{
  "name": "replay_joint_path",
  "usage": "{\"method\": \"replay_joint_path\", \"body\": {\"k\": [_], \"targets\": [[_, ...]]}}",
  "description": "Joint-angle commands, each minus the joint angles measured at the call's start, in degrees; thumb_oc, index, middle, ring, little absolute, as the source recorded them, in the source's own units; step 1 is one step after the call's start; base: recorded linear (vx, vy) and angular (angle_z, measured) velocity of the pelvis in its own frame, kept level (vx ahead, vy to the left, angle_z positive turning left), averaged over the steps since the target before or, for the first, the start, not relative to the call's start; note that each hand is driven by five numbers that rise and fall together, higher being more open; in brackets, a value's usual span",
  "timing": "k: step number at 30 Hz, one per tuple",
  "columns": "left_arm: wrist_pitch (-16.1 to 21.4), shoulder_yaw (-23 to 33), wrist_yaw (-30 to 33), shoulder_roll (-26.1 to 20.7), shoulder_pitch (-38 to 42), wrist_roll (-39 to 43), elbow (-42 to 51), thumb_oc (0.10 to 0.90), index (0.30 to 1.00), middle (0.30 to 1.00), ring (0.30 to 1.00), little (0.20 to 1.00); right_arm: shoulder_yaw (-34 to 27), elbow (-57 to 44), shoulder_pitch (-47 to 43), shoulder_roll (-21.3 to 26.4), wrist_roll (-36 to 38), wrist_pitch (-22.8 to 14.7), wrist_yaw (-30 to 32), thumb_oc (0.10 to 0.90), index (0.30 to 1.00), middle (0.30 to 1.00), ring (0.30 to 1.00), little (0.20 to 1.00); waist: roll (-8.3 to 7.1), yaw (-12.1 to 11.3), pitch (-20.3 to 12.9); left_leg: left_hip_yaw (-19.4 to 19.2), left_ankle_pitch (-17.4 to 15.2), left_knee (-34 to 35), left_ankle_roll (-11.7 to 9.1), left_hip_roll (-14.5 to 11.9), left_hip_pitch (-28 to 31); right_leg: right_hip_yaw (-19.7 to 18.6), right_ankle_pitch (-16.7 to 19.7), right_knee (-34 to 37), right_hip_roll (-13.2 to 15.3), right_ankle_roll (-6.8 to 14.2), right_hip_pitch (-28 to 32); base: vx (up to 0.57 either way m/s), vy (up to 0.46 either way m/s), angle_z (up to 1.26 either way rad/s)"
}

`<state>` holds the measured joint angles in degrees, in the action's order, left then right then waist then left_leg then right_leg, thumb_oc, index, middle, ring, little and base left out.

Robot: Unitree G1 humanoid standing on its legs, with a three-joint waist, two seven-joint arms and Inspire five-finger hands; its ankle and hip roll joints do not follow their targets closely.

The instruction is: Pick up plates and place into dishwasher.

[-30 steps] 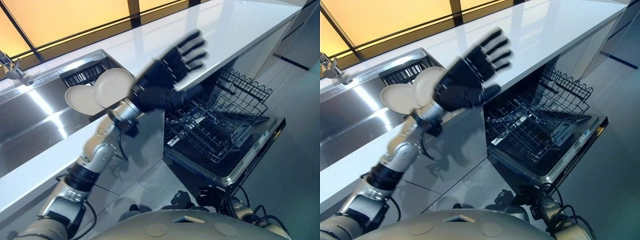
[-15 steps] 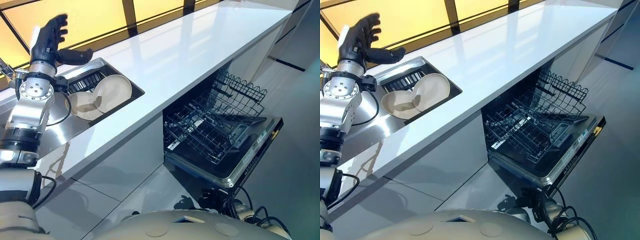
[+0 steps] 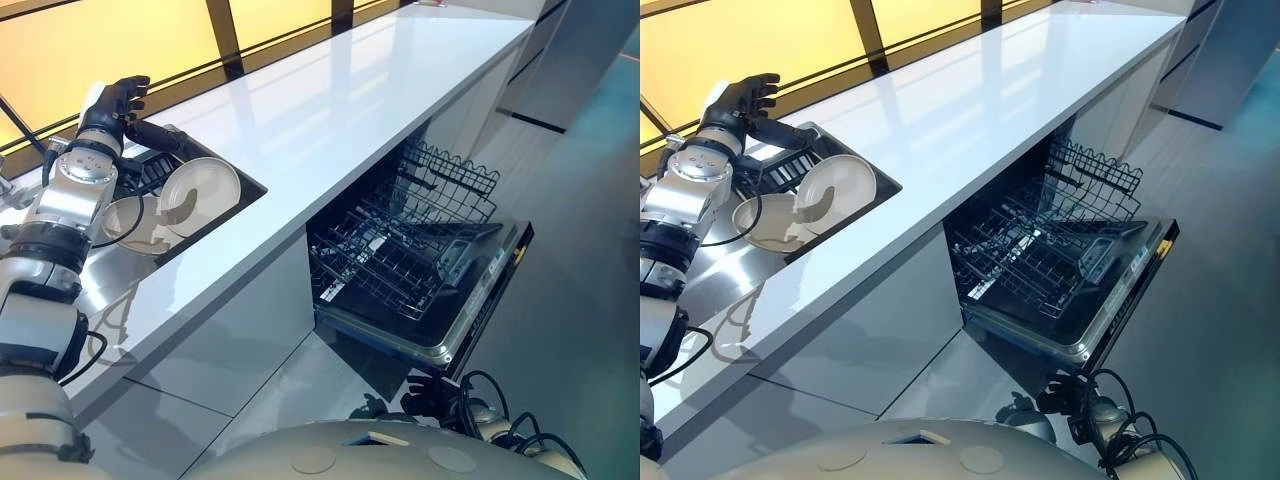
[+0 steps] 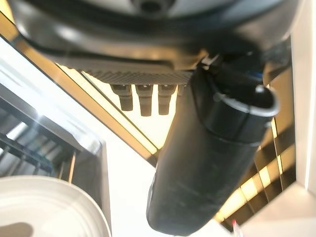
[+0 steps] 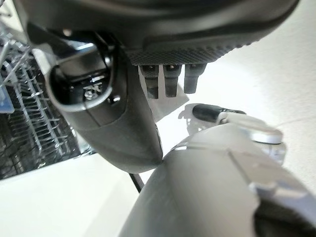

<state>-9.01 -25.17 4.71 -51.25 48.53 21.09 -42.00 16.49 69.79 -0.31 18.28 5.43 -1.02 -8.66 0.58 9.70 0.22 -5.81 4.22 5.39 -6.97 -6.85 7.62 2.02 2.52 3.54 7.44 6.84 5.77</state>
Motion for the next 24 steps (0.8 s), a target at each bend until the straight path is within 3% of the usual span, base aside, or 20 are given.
{"method": "replay_joint_path", "body": {"k": [1, 13, 17, 24], "targets": [[1.2, 1.4, 1.1, -2.1, 14.5, -2.4, -3.9, 0.8, 0.9, 0.9, 0.9, 0.9, 1.4, 1.6, 0.9, 3.3, -2.1, -0.6, -0.1, 0.8, 0.9, 0.9, 0.9, 0.9, 2.38, 0.4, 2.4, -2.2, -7.8, -2.8, 9.1, 8.6, -0.8, -1.5, -3.8, -7.5, -4.2, 0.4, -4.3, 0.06, 0.077, -0.09], [-1.7, 1.3, -0.8, -0.5, 13.0, -8.2, -7.6, 0.8, 0.9, 0.9, 0.9, 0.9, 1.2, 0.0, 2.2, 3.4, -1.7, -2.0, 0.0, 0.8, 0.9, 0.9, 0.9, 0.9, 0.79, 1.3, 4.2, -3.1, -9.0, -4.5, 10.4, 9.6, -2.0, -3.6, -2.5, -11.0, -3.7, 1.8, -7.4, 0.04, 0.044, -0.05], [-2.9, 0.0, -3.9, -1.5, 13.3, -13.9, -8.8, 0.8, 0.9, 0.9, 0.9, 0.9, 0.7, -0.3, 2.6, 3.4, -1.8, -2.0, 0.1, 0.8, 0.9, 0.9, 0.9, 0.9, 0.52, 1.4, 4.5, -3.5, -9.3, -4.8, 10.6, 9.8, -2.1, -3.8, -2.1, -10.9, -3.5, 2.2, -7.9, 0.0, 0.0, 0.0], [-1.6, -2.8, -6.8, -3.7, 14.7, -19.2, -10.0, 0.8, 0.9, 0.9, 0.9, 0.9, 0.0, -0.6, 3.4, 3.9, -1.9, -2.0, 0.0, 0.8, 0.9, 0.9, 0.9, 0.9, 0.21, 1.5, 4.8, -3.6, -9.5, -5.2, 10.8, 10.0, -2.2, -3.9, -1.5, -10.8, -3.6, 2.6, -8.2, 0.0, 0.0, 0.0]]}}
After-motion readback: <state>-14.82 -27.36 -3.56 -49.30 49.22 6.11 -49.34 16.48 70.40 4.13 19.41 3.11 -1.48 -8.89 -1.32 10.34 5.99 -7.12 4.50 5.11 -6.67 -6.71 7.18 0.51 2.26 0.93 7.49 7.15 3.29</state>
